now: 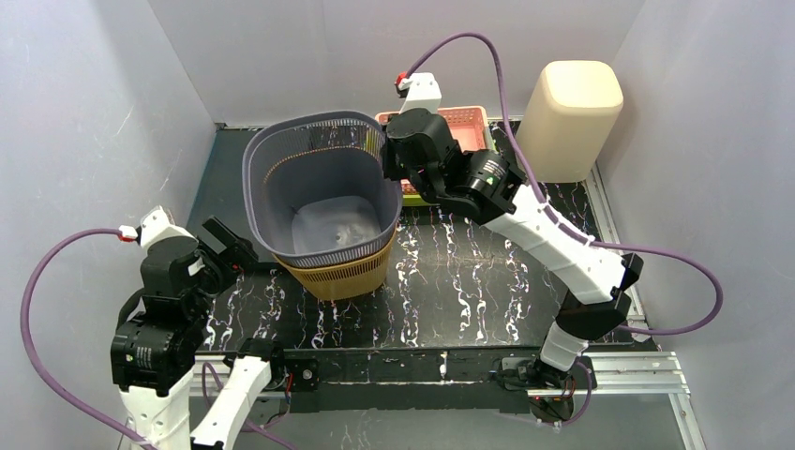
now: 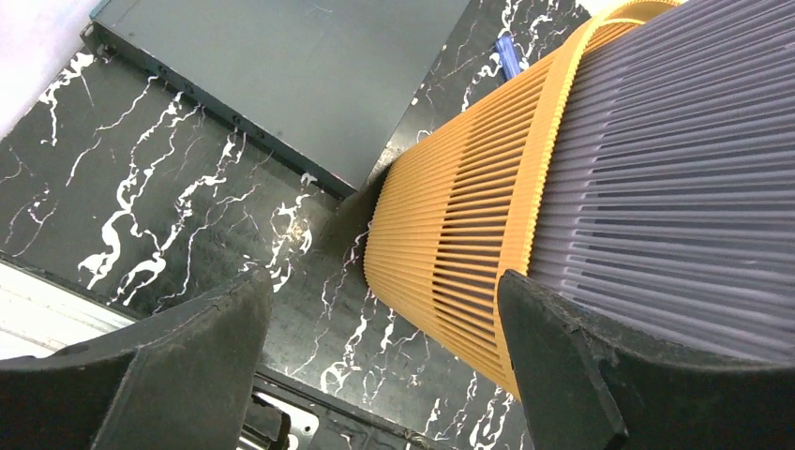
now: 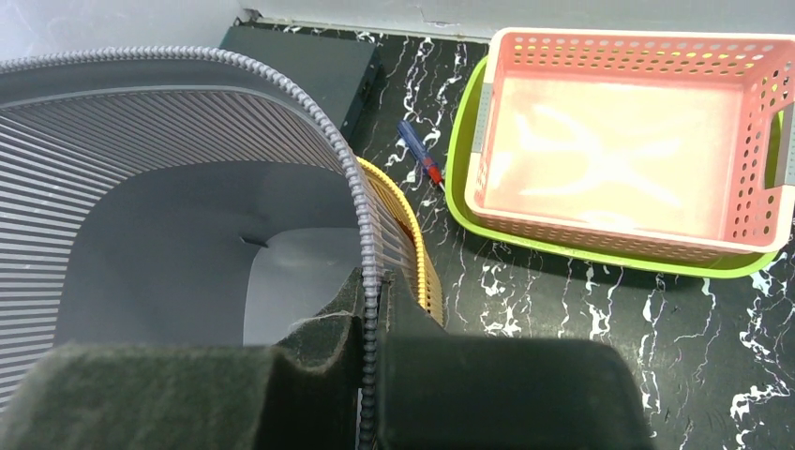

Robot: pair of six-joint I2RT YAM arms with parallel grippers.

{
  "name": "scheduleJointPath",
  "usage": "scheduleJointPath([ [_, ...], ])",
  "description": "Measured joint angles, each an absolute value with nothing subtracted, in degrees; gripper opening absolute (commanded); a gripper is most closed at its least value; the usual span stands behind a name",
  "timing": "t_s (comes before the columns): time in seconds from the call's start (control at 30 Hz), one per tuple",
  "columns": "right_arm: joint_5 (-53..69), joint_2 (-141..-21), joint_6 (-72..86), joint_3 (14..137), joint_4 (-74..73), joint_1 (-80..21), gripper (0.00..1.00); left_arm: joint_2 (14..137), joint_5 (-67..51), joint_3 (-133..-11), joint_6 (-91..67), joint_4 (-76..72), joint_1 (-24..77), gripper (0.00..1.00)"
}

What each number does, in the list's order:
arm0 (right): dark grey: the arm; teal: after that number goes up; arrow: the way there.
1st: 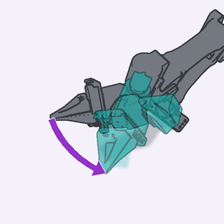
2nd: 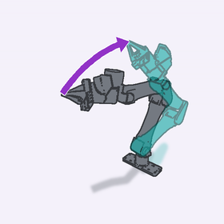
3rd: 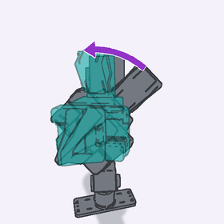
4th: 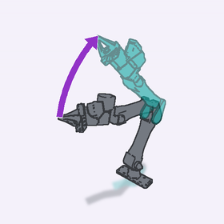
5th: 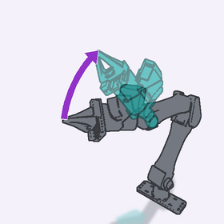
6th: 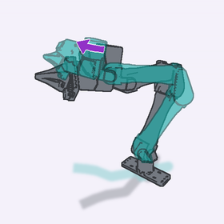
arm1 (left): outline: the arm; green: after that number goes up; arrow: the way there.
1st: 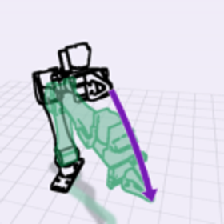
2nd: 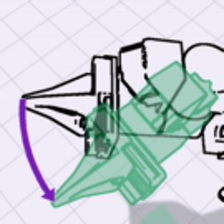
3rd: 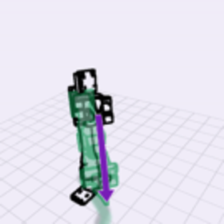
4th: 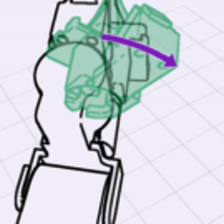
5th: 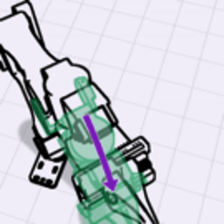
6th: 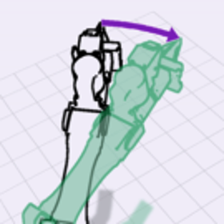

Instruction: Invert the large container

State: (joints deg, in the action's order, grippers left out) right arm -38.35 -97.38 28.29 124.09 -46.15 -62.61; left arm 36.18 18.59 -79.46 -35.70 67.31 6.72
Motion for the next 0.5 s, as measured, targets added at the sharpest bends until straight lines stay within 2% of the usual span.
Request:
scheduleJointPath([
  [0.5, -34.8, -88.4, 24.8, 122.5, -39.5, -62.6, 0.01, 31.6, 13.9, -74.9, -38.6, 66.1, 6.7, 0.87],
])
